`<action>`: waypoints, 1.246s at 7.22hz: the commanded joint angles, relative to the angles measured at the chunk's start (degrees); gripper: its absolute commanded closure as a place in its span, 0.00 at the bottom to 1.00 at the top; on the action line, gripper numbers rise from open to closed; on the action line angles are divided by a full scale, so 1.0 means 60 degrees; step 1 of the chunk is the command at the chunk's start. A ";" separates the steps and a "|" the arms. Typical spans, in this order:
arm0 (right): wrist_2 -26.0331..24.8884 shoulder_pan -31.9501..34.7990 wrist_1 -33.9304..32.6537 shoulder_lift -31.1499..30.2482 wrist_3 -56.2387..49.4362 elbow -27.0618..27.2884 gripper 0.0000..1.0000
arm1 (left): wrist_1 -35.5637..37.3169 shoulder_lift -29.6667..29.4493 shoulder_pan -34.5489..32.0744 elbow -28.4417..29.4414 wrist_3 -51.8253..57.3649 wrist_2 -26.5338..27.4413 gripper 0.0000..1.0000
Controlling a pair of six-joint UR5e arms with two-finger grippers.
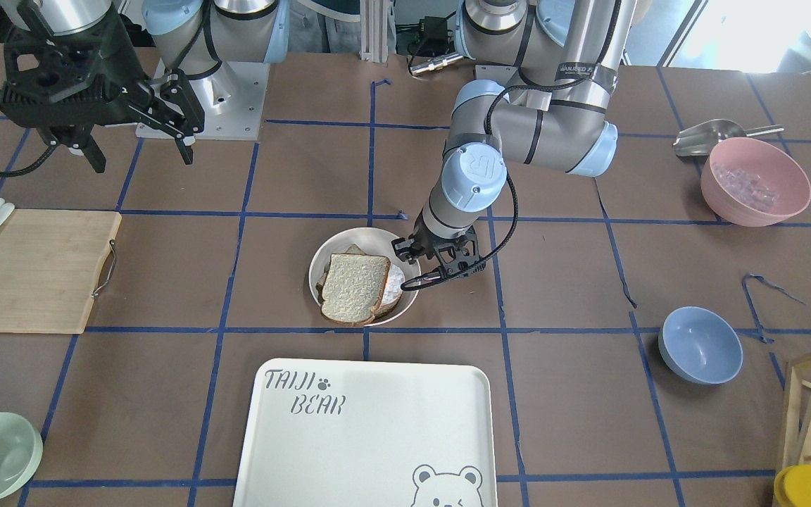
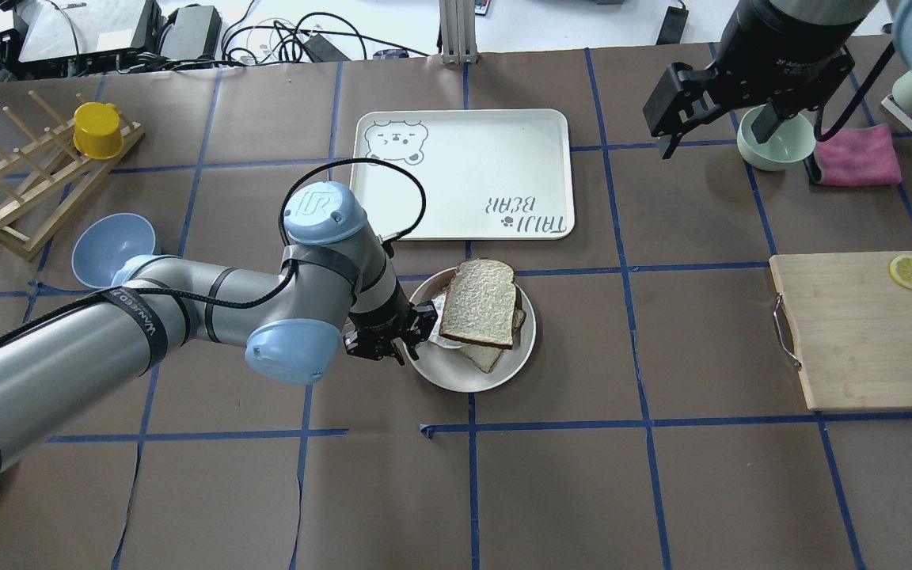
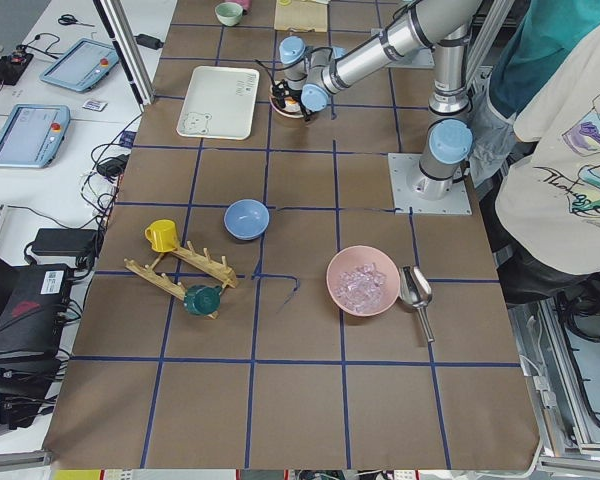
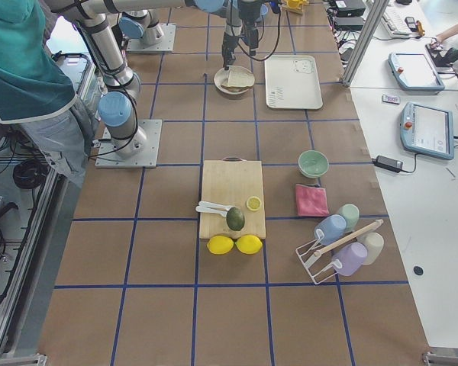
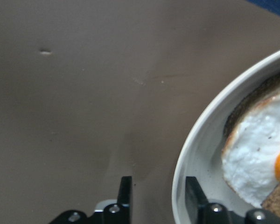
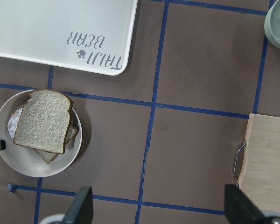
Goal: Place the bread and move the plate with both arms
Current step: 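Lower the left gripper to the plate rim and grip it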
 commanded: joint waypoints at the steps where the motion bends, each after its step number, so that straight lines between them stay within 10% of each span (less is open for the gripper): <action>1: 0.0034 0.0011 0.0008 0.0035 0.0074 0.0072 0.00 | 0.0031 0.0010 0.0000 0.0028 -0.0016 0.0001 1.00; 9: 0.0005 0.0011 0.0008 0.0065 0.0059 0.0072 0.00 | 0.0337 0.0303 0.0306 0.1097 0.0028 -0.0029 1.00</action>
